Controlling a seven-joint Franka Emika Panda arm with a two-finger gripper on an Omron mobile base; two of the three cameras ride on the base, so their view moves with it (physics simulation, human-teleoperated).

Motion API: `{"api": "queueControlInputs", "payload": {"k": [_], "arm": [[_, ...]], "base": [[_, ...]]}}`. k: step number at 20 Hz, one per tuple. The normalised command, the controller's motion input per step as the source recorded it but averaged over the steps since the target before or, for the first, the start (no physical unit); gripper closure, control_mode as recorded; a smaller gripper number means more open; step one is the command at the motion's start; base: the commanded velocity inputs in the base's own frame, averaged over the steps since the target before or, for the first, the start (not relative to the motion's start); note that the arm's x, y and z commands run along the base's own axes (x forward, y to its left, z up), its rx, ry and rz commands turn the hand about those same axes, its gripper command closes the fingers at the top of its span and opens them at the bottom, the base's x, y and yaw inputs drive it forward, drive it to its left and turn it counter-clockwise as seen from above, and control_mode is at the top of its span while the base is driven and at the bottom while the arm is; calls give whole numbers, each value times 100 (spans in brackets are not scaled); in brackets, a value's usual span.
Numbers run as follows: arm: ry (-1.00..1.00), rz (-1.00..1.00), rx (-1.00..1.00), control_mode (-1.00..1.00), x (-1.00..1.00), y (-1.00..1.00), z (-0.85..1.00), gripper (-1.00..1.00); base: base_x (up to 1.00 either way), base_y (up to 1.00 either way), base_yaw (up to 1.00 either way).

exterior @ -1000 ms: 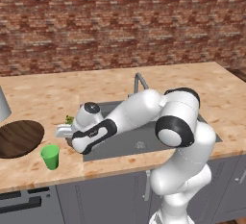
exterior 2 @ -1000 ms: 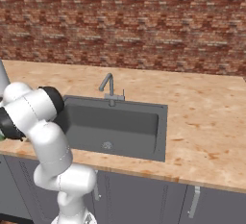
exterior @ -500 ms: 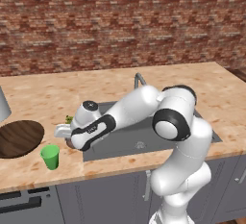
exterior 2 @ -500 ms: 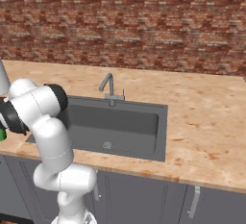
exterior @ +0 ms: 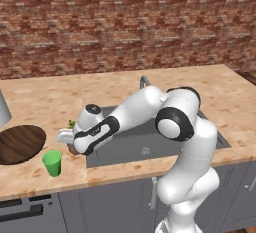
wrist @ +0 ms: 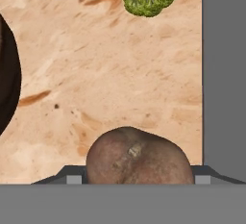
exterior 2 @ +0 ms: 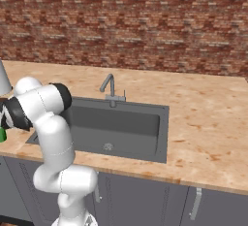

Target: Remove the broccoli and potato from the sink. Then move the bowl and cup from the counter to the sink for washing.

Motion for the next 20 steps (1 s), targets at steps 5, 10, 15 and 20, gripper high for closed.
{"api": "queueControlInputs", "payload": {"k": [5, 10, 15, 20], "arm": [[0, -2, 0, -100, 12, 18, -6, 100], [0, -1, 0, -100, 13, 20, -5, 100], [0, -2, 0, -100, 14, 23, -10, 100], [2, -2, 0, -100, 17, 18, -9, 100]], "base": [[0, 0, 0], [0, 0, 0], [0, 0, 0], [0, 0, 0]]}}
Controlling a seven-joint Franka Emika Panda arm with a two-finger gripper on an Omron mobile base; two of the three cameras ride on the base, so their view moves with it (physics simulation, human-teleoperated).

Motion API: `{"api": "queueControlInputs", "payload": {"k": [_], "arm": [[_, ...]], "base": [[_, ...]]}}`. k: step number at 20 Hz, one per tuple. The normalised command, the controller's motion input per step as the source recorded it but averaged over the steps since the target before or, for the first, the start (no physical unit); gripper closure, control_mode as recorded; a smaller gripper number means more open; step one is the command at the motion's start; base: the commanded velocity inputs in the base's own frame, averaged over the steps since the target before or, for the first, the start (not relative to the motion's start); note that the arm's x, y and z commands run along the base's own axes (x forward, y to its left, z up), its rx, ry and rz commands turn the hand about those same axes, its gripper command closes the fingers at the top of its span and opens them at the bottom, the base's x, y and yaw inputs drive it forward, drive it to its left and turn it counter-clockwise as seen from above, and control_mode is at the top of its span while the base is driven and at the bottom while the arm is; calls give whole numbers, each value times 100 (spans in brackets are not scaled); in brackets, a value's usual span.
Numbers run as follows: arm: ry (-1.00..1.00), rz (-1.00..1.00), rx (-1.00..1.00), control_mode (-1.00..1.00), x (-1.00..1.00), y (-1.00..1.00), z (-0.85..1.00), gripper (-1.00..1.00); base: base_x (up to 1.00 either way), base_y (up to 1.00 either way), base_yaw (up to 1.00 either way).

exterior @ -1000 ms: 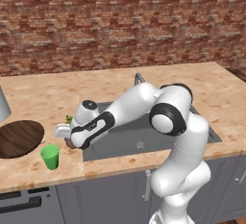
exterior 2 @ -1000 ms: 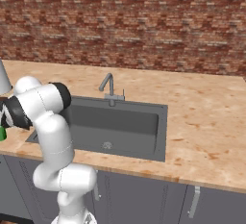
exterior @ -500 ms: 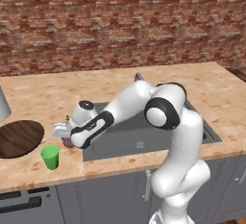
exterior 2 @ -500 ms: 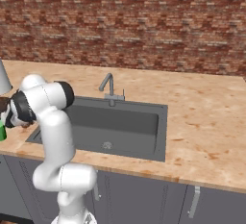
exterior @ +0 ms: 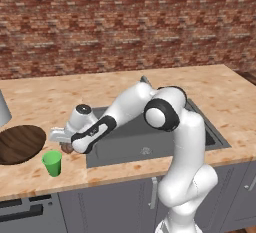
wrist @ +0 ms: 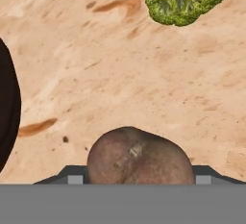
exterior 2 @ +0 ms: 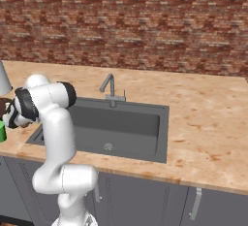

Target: Remove the broccoli and potato from the sink. Then move the bowl and cup from the counter to the sink for washing.

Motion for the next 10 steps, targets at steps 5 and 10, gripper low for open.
{"api": "queueControlInputs", "payload": {"k": [5, 10], "arm": [[5, -1, 0, -100, 17, 7, -9, 100], [10, -2, 0, -100, 17, 5, -14, 100]], "base": [[0, 0, 0], [0, 0, 0]]}}
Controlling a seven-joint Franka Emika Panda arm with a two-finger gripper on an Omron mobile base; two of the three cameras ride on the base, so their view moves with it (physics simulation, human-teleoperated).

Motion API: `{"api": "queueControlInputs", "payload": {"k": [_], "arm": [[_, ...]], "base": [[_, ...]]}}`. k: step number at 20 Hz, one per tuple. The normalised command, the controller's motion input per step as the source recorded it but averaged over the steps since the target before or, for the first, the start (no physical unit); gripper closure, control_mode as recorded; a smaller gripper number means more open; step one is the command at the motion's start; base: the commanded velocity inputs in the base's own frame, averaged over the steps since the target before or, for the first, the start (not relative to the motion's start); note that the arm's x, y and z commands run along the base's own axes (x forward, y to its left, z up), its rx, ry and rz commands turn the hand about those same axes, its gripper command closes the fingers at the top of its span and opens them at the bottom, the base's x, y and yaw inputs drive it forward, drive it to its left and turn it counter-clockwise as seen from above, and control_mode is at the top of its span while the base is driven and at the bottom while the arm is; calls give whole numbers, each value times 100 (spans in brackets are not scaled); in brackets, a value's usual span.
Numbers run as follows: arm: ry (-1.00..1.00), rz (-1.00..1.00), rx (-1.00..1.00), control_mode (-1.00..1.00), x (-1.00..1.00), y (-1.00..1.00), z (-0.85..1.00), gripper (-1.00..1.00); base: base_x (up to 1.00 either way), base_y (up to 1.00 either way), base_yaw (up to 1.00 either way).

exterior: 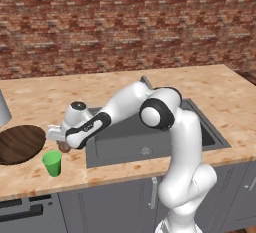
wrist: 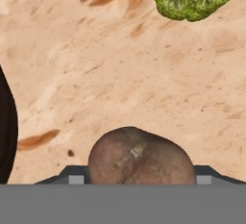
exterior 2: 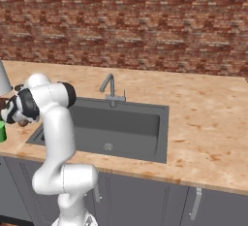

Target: Remove the broccoli and potato from the sink. Then move the bowl and cup from the counter to the sink for washing.

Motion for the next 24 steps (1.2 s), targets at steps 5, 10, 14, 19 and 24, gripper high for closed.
{"api": "queueControlInputs", "payload": {"k": [5, 10, 14, 19, 24], "arm": [[13, -2, 0, -100, 15, 1, -17, 100], [10, -2, 0, -100, 12, 0, -17, 100], [6, -2, 0, -100, 4, 1, -18, 100], [3, -1, 0, -100, 0, 1, -19, 100], [1, -4, -1, -100, 0, 0, -19, -100]], "base": [[0, 0, 0], [0, 0, 0], [0, 0, 0], [0, 0, 0], [0, 0, 0]]}}
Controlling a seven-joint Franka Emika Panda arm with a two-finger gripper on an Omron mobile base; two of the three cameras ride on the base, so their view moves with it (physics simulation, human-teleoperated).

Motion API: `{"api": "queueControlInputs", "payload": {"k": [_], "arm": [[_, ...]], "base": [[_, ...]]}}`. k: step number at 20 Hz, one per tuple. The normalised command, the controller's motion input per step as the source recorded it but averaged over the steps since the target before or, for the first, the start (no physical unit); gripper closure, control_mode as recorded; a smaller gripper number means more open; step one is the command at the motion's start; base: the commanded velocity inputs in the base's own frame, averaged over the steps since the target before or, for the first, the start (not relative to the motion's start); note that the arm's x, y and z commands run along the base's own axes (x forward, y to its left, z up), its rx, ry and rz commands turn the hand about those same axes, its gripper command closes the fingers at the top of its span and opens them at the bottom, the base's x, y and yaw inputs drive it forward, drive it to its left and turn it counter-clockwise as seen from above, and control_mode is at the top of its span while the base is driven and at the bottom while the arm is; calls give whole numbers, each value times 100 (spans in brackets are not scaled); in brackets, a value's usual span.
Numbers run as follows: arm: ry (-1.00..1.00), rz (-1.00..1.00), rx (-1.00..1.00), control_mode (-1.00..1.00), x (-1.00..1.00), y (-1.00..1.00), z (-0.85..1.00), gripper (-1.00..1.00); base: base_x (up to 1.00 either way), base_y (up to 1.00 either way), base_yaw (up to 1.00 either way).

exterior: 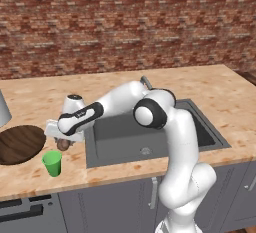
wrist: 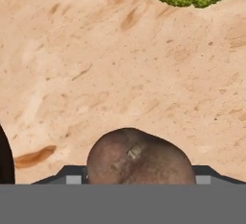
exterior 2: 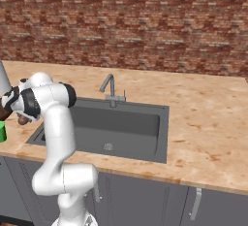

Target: Remove the broccoli and potato from the sink. Then move the bowl and cup from the counter to the sink for washing.

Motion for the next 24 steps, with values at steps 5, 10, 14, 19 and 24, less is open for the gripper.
{"api": "queueControlInputs", "payload": {"k": [5, 10, 14, 19, 24], "arm": [[3, -4, -2, -100, 0, 0, -16, -100], [0, -1, -1, -100, 0, -3, -1, -100], [0, -2, 0, -100, 0, 0, 2, -100], [3, -1, 0, -100, -2, -7, 6, -100], [0, -3, 0, -100, -2, -16, 11, -100]], "base": [[0, 0, 0], [0, 0, 0], [0, 0, 0], [0, 0, 0], [0, 0, 0]]}}
